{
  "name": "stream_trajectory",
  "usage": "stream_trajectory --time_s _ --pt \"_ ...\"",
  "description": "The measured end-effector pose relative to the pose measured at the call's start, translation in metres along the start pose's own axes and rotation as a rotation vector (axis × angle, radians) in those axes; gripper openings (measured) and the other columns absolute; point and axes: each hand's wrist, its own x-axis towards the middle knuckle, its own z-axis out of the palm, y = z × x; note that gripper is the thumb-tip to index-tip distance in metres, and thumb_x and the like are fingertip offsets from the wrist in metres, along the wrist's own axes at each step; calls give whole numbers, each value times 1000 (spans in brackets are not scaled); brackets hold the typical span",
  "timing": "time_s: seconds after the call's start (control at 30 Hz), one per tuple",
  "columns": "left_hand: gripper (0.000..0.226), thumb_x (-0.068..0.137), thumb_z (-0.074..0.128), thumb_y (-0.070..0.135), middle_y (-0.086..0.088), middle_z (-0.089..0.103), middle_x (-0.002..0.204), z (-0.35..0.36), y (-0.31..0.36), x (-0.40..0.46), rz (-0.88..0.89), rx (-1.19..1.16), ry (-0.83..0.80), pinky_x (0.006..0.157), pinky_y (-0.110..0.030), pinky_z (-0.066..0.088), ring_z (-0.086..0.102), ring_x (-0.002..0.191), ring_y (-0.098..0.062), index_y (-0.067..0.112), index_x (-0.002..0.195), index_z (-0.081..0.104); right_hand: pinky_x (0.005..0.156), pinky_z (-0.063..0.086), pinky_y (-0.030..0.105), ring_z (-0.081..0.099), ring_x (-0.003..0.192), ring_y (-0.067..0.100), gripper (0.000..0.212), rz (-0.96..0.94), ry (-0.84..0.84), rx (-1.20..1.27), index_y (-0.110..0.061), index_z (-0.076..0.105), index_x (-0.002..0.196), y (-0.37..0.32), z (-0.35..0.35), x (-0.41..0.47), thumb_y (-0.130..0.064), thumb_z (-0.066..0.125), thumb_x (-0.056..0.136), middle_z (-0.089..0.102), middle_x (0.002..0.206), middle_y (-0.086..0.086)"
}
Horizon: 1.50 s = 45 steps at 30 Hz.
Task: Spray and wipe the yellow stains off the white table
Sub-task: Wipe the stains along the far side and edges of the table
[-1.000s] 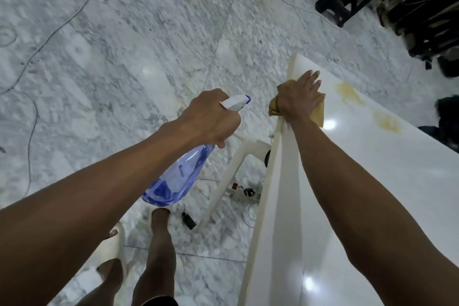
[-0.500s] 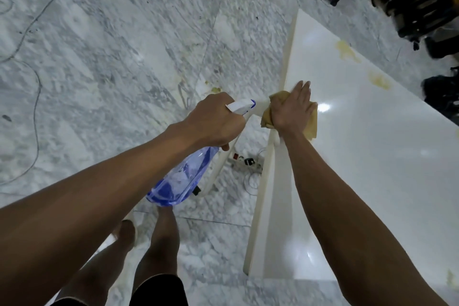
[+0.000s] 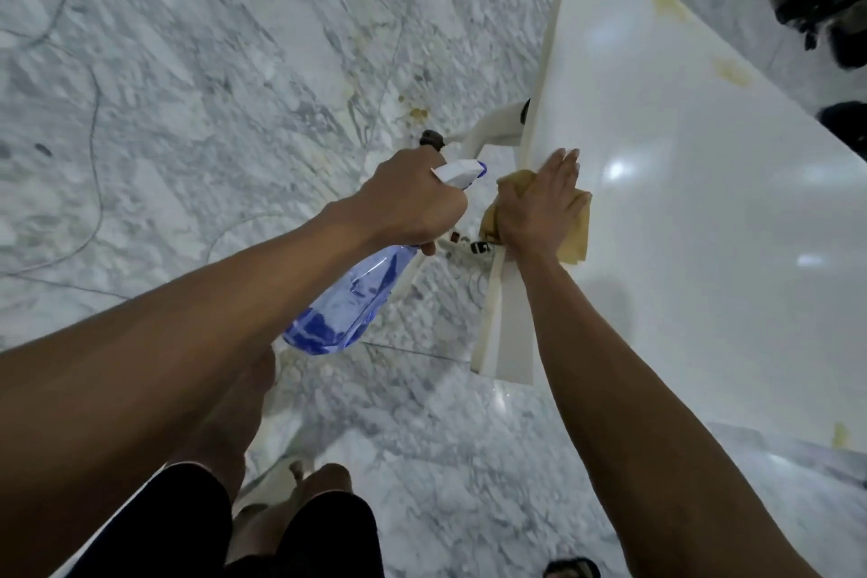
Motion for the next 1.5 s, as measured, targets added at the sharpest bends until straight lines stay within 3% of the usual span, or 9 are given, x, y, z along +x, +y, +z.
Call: stream_trajectory --time_s 0.47,0.6,0.7,0.83,0.93,1.07,1.23,1.4,1.5 --pt "23 83 58 18 -10 62 82 89 -46 -115 -51 -50 -22 52 -31 55 65 44 -17 1 99 61 124 -2 53 0 155 25 76 -96 -11 -31 -5 0 158 50 28 -180 -36 34 98 -4 167 13" --pt "6 90 57 10 -5 58 77 97 -52 -139 -14 -15 -8 48 -26 48 61 42 -16 13 85 60 124 -4 51 -3 155 25 75 -202 -23 -50 -6 -5 158 62 30 -201 -36 30 98 -6 167 11" --pt "27 91 55 4 -5 59 74 96 -51 -155 21 18 12 52 -28 49 61 43 -19 22 71 57 123 -4 54 -7 155 26 81 -252 -66 21 -6 -8 157 64 29 -203 -38 36 97 -10 167 11" --pt "17 92 56 10 -19 69 87 91 -41 -167 -16 89 53 45 -23 49 64 41 -18 -5 87 63 119 -19 51 -21 152 30 124 -353 -206 130 -8 -18 156 80 18 -207 -71 58 80 -24 164 13" --pt "9 91 55 11 -9 65 85 90 -31 -175 -16 115 55 45 -19 47 64 40 -16 6 88 62 120 -10 58 -19 151 37 152 -557 -227 -85 -12 -17 157 107 19 -221 -75 77 55 -22 164 15" --pt "18 89 54 7 -17 69 90 82 -19 -179 -34 111 62 52 -27 50 63 41 -20 -8 96 60 123 10 53 4 154 35 110 -591 -90 -129 -15 6 160 119 18 -223 -44 75 79 3 168 13" --pt "28 91 55 12 -29 71 88 61 23 -179 -63 96 108 56 -30 50 60 43 -23 -16 88 60 113 28 51 43 137 40 52 -625 -90 243 -15 48 146 109 -17 -213 -27 40 96 51 146 16" --pt "21 92 54 10 -22 71 84 37 75 -152 -72 73 118 51 -27 48 57 38 -19 -6 82 64 71 45 22 62 82 20 22 -4 -355 1152 -20 68 100 70 -106 -177 -23 48 90 65 92 -1" --pt "20 86 51 3 -24 71 83 31 100 -130 -85 99 126 47 -26 48 57 38 -19 -12 86 64 79 56 34 65 97 28 36 210 -511 1578 -4 61 124 58 -125 -133 -25 44 99 67 113 16"
